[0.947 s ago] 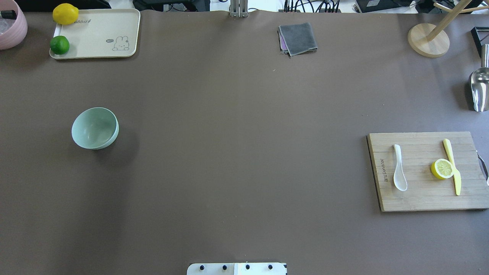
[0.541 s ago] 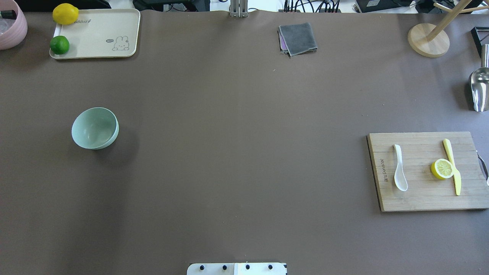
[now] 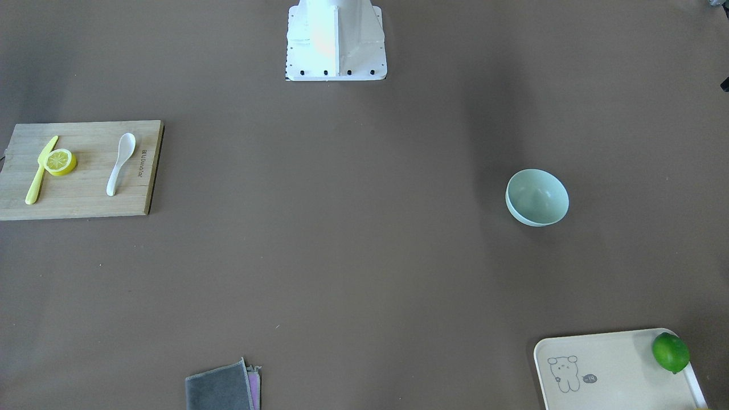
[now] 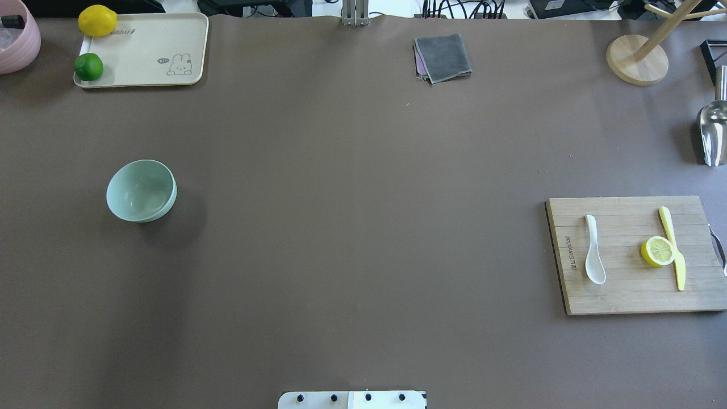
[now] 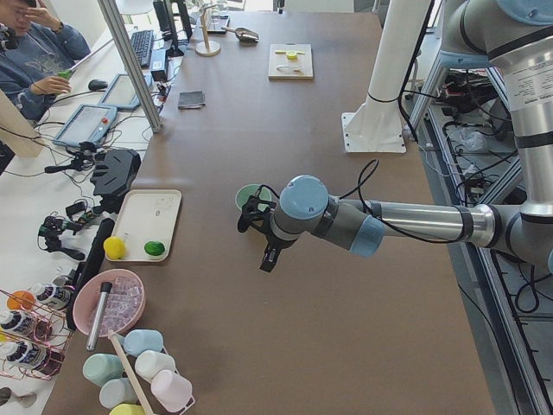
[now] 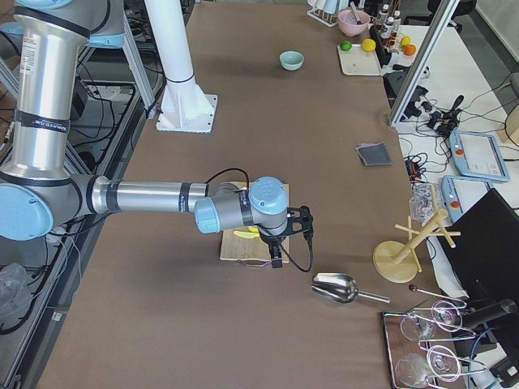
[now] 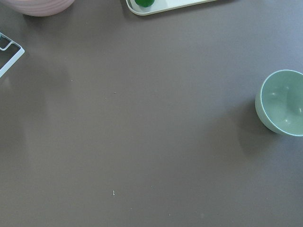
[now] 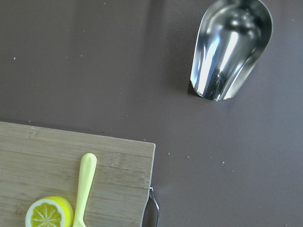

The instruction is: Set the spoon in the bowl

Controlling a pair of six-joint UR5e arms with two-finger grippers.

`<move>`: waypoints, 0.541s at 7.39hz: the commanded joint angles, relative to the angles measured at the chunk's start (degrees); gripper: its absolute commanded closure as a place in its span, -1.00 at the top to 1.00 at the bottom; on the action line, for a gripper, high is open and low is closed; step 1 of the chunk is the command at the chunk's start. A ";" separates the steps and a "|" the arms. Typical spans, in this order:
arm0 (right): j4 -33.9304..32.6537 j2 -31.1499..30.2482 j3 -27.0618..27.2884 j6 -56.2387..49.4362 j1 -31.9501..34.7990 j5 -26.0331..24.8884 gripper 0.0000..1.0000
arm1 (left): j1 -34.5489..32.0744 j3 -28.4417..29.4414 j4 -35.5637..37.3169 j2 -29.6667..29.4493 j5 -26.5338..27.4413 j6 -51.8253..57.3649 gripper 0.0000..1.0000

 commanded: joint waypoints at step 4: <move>6.22 0.49 2.45 7.67 -9.08 4.15 1.00 | 18.57 2.11 -1.72 -10.60 4.59 -22.10 0.96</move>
